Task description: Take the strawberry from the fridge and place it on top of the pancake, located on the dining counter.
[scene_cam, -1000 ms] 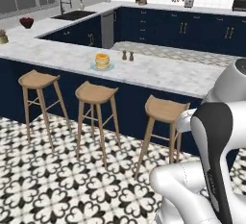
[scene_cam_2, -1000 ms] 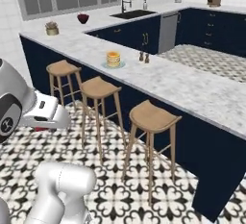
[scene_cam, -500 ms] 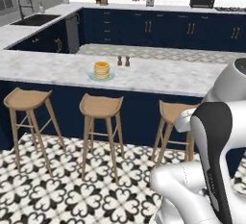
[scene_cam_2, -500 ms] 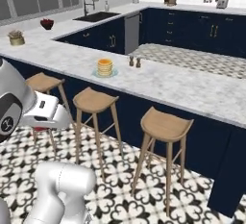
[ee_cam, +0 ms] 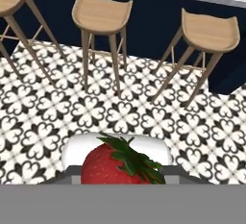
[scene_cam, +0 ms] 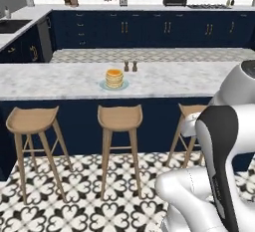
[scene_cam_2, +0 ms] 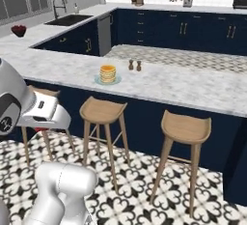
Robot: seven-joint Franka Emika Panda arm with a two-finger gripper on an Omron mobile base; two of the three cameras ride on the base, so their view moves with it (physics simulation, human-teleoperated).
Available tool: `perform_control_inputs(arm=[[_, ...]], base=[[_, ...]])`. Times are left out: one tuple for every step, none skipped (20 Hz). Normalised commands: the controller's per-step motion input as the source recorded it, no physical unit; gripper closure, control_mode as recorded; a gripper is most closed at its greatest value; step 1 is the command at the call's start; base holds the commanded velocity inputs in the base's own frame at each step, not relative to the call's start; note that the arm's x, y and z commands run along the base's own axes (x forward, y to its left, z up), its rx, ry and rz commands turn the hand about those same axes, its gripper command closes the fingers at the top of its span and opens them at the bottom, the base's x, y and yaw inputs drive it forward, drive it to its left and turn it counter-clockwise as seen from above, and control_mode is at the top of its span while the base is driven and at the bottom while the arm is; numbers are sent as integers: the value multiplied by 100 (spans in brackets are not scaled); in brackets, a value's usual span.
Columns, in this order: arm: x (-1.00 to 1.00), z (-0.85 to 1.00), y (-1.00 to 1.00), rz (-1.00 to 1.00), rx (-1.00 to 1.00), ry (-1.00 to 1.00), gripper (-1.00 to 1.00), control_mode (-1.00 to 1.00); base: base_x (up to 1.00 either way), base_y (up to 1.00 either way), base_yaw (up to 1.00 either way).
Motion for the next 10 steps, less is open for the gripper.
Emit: perform_control_inputs(arm=[[0,0,0,0,0,0,100,100],[0,0,0,0,0,0,100,100],[0,0,0,0,0,0,100,100],[0,0,0,0,0,0,100,100],[0,0,0,0,0,0,100,100],[0,0,0,0,0,0,100,100],[0,0,0,0,0,0,100,100],[0,0,0,0,0,0,100,100],[0,0,0,0,0,0,100,100],[0,0,0,0,0,0,100,100]], base=[[37,64,-30],[34,65,-31],[33,62,-31],[39,56,-29],[40,51,-27],[42,49,-28],[45,50,-28],[46,54,-29],[46,54,-27],[47,50,-24]])
